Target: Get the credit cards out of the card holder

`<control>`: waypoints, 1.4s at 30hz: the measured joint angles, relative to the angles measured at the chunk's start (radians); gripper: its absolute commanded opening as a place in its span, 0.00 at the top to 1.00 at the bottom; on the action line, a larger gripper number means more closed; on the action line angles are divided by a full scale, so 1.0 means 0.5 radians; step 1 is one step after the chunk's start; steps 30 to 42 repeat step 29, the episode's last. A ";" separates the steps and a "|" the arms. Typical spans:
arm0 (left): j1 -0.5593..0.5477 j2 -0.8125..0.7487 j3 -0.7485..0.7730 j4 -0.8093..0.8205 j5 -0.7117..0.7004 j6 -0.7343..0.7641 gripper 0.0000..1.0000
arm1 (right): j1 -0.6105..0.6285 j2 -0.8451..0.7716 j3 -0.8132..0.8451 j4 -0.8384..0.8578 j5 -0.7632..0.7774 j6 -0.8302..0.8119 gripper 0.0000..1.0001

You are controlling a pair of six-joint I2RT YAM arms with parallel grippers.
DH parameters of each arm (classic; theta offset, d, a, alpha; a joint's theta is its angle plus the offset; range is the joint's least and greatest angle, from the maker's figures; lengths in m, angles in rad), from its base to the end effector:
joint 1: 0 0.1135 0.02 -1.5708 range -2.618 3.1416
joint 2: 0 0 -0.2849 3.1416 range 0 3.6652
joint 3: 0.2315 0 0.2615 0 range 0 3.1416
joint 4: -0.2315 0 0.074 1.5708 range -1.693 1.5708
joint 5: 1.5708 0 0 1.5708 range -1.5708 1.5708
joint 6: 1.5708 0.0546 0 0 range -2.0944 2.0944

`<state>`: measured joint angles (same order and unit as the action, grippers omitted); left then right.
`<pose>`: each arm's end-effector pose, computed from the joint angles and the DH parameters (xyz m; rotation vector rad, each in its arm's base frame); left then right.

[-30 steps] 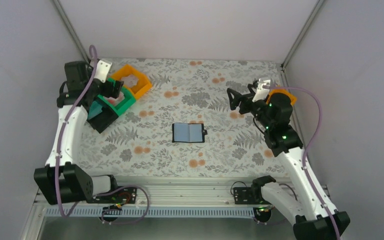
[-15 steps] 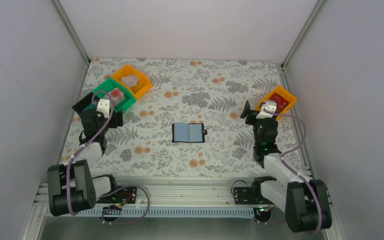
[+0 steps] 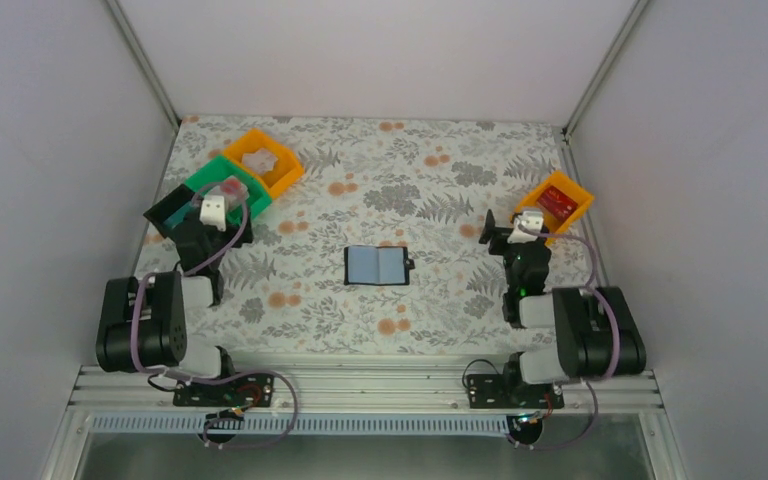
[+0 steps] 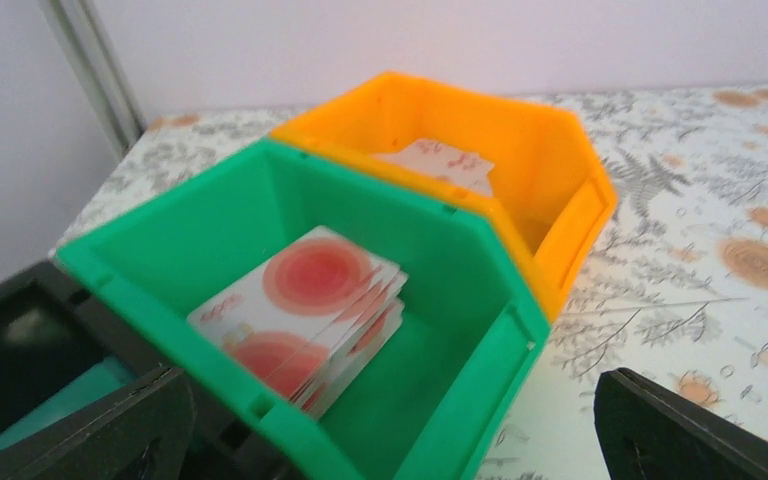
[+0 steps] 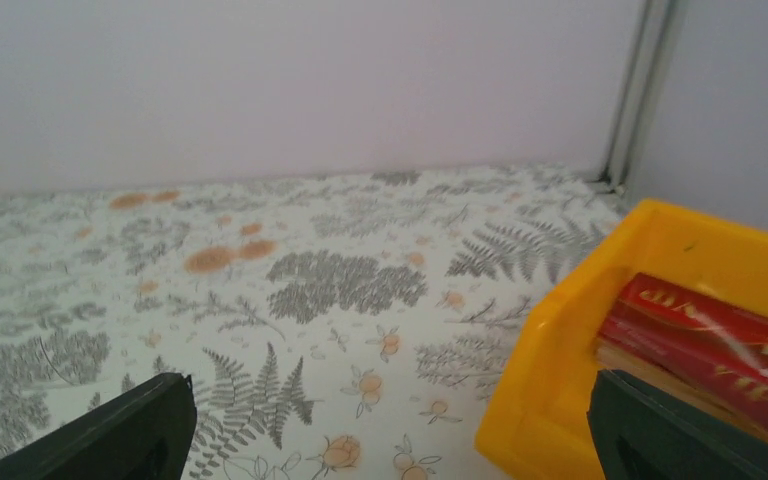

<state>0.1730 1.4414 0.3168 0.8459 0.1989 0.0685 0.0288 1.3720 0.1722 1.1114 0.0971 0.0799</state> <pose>0.2676 0.0358 0.1572 0.0421 1.8434 -0.0151 0.2398 0.0016 0.1660 0.1160 1.6547 0.0020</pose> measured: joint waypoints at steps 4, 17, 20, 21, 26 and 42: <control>-0.192 0.072 -0.012 0.245 -0.074 0.060 0.00 | -0.021 0.275 0.140 0.018 -0.132 -0.063 0.01; -0.323 0.216 -0.182 0.681 -0.209 0.157 0.00 | -0.125 0.287 0.242 -0.021 -0.453 -0.105 0.01; -0.318 0.216 -0.178 0.686 -0.225 0.157 0.00 | -0.125 0.287 0.262 -0.051 -0.498 -0.127 0.01; -0.316 0.216 -0.178 0.686 -0.227 0.157 0.00 | -0.125 0.287 0.262 -0.059 -0.505 -0.129 0.01; -0.315 0.216 -0.177 0.686 -0.228 0.156 0.00 | -0.126 0.287 0.263 -0.081 -0.533 -0.134 0.01; -0.315 0.216 -0.177 0.686 -0.228 0.156 0.00 | -0.126 0.287 0.266 -0.086 -0.539 -0.134 0.01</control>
